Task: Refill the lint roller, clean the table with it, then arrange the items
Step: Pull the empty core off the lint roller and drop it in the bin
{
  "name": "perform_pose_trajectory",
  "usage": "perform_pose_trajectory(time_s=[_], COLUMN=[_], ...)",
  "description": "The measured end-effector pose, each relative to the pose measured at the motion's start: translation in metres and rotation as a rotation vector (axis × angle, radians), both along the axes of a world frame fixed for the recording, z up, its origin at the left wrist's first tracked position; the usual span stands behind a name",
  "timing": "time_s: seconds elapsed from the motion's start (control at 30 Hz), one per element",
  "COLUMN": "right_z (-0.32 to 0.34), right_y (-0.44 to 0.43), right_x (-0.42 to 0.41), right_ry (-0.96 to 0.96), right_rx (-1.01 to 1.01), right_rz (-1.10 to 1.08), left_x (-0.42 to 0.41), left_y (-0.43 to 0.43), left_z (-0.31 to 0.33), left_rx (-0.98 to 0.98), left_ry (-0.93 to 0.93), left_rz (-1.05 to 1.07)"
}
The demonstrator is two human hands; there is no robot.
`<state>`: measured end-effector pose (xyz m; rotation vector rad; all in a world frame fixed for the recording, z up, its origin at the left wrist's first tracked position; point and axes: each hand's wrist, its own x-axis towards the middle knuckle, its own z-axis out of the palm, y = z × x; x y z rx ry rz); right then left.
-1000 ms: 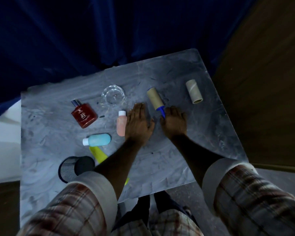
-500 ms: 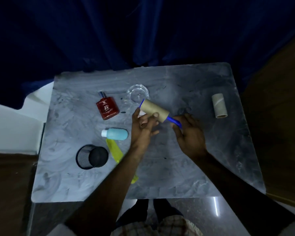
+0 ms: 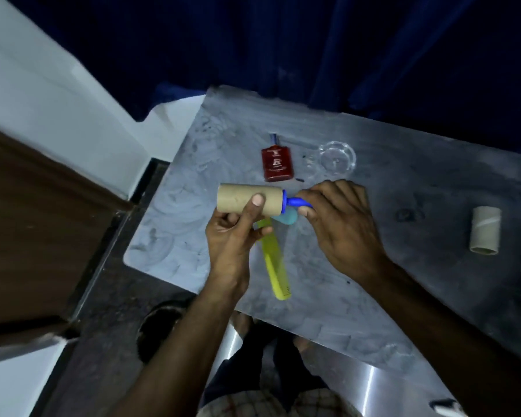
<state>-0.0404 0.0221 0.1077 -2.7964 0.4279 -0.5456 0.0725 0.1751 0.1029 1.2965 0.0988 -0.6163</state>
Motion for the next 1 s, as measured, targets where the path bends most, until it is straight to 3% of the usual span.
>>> perform_pose_trajectory(time_s=[0.3,0.53,0.77,1.0], right_z=[0.034,0.062,0.051,0.027], right_y=[0.059,0.11,0.169,0.235], right_x=[0.071,0.135,0.193,0.229], right_ry=[0.04,-0.086,0.056,0.137], right_rx=[0.013,-0.051,-0.064,0.054], right_rz=[0.133,0.221,0.399,0.577], left_x=[0.057,0.099,0.129,0.137], left_y=[0.087,0.145,0.215,0.293], left_z=[0.02,0.022,0.013,-0.009], left_rx=[-0.006,-0.033,-0.101,-0.233], left_ry=[-0.011,0.004,0.059,0.069], left_rz=[0.206,0.395,0.524,0.584])
